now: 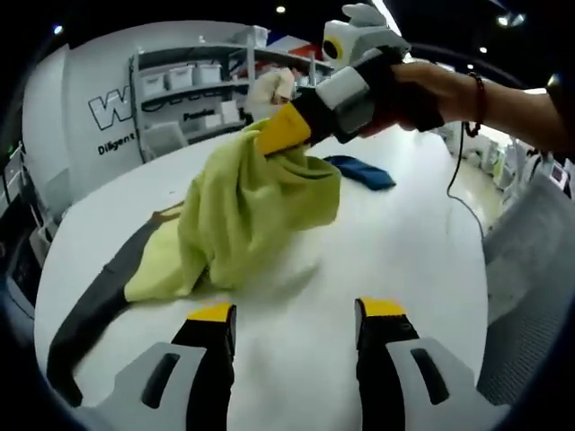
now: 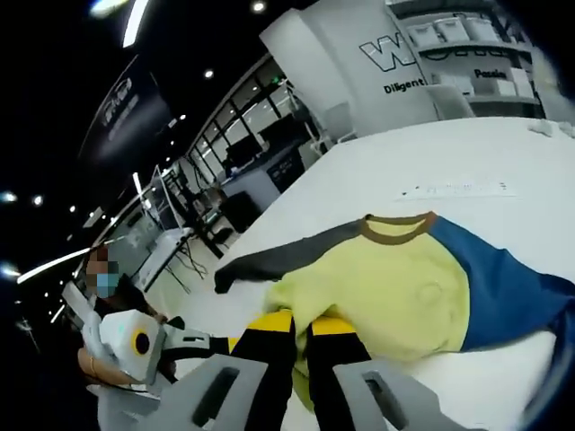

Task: Fold the garment on the visible template until the final outline fits inside the template.

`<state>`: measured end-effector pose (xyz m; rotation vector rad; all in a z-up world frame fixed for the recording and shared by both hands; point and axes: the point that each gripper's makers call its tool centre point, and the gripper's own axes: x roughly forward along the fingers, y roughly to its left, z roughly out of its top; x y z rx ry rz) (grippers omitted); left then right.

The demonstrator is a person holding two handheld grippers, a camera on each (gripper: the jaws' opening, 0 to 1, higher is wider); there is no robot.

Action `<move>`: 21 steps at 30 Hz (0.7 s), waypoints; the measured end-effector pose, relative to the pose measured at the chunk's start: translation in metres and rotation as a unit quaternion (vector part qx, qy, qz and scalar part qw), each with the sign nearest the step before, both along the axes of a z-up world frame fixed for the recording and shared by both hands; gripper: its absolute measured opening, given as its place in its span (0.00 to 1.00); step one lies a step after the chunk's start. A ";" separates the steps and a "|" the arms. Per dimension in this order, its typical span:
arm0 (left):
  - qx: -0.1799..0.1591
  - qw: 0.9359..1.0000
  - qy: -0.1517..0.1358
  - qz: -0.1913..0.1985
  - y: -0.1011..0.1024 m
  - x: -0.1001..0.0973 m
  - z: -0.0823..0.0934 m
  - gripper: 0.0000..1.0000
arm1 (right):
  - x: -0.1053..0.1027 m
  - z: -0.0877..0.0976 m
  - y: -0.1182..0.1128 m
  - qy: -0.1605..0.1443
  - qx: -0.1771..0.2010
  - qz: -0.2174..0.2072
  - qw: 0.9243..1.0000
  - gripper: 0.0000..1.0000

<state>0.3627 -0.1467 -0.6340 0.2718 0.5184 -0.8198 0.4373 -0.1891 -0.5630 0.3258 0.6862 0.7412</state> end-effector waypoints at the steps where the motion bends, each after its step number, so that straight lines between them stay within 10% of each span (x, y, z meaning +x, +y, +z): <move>1: 0.000 1.000 -0.004 0.001 -0.001 0.003 0.001 0.51 | 0.001 0.000 0.000 0.003 0.002 -0.002 1.000 0.00; 21: 0.069 0.993 -0.075 0.058 -0.006 0.062 -0.014 0.32 | 0.069 -0.016 -0.007 0.053 0.017 -0.084 0.995 0.00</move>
